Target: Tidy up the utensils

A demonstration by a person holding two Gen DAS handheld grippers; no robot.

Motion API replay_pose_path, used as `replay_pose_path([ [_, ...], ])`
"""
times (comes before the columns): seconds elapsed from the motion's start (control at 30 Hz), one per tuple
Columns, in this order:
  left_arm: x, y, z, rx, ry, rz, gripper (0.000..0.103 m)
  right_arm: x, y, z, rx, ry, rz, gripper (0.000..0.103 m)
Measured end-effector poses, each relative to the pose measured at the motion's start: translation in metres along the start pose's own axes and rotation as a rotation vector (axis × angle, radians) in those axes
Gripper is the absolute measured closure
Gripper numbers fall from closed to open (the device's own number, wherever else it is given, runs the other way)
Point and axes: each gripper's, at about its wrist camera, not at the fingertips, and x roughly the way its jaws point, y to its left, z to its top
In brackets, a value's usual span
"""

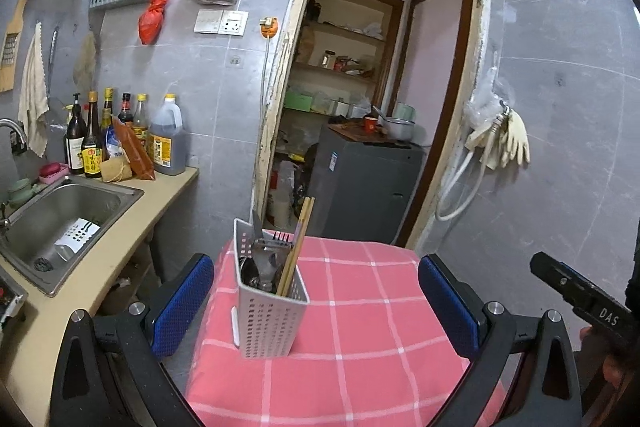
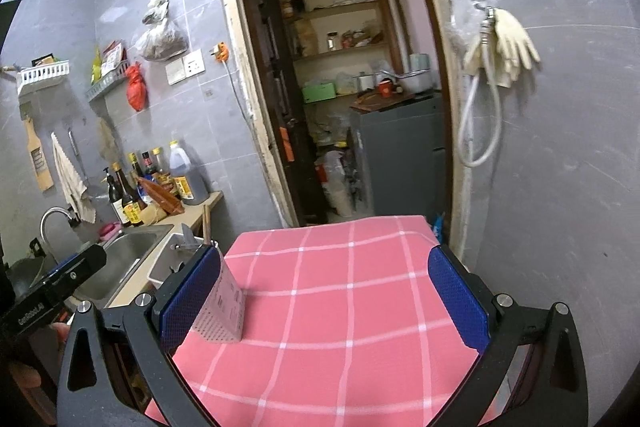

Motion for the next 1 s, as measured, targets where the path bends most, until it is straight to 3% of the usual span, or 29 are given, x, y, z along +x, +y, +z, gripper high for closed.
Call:
replay_pose_path([
  [0.3,-0.042,0.017,-0.008,0.006,0.025,-0.043,0.000,-0.063,0.022,-0.025,0.015,-0.026,-0.076,0.001],
  [0.5,-0.068,0.022,-0.021,0.031,0.006,-0.017,0.000,-0.096,0.036,-0.042,-0.025,-0.049,-0.089,0.001],
  [0.7,-0.087,0.019,-0.044,0.084,-0.001,0.016,0.000,-0.111,0.040,-0.062,-0.033,-0.049,-0.093,0.001],
  [1.0,-0.099,0.017,-0.068,0.038,0.019,0.033,0.000,-0.118,0.033,-0.082,-0.029,-0.018,-0.085,0.001],
])
